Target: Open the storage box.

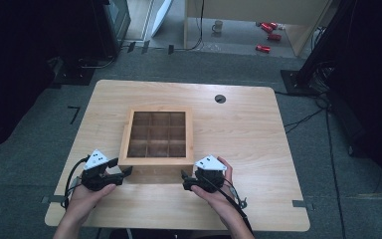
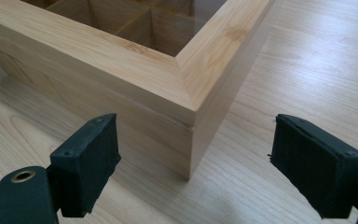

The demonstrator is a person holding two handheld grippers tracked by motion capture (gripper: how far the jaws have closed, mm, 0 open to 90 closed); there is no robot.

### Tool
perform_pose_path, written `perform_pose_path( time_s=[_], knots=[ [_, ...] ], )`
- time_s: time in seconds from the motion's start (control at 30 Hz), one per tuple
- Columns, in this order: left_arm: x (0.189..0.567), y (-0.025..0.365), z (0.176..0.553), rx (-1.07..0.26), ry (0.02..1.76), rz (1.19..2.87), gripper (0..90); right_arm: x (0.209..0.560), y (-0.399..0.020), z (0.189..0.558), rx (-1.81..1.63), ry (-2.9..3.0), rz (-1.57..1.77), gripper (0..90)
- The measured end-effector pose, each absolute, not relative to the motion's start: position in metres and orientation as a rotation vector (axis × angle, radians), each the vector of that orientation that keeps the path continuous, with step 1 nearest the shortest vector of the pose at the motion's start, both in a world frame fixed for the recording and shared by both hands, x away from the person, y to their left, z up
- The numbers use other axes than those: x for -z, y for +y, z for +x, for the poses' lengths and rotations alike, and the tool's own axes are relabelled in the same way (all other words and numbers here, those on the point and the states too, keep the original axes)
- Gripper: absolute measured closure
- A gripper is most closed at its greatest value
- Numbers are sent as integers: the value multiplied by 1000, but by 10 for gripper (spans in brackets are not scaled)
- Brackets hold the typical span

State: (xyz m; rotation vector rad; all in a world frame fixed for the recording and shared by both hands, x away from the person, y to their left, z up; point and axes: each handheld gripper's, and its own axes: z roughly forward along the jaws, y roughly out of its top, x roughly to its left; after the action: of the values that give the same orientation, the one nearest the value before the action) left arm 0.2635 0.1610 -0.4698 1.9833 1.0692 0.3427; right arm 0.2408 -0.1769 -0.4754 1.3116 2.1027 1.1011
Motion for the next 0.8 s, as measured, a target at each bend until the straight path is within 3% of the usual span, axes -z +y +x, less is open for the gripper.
perform_pose_path(
  time_s=[0.33,0.37,0.5,0.8],
  knots=[
    [464,159,262,-360,1049,1978,378,476,-163,247,-1100,2092,1328,154],
    [461,162,262,-349,1063,1923,360,475,-161,247,-1102,2091,1326,154],
    [448,174,261,-307,1064,1788,429,474,-157,250,-1105,2092,1329,149],
    [458,169,262,-297,1045,1904,369,475,-156,250,-1092,2091,1327,153]
  ],
)
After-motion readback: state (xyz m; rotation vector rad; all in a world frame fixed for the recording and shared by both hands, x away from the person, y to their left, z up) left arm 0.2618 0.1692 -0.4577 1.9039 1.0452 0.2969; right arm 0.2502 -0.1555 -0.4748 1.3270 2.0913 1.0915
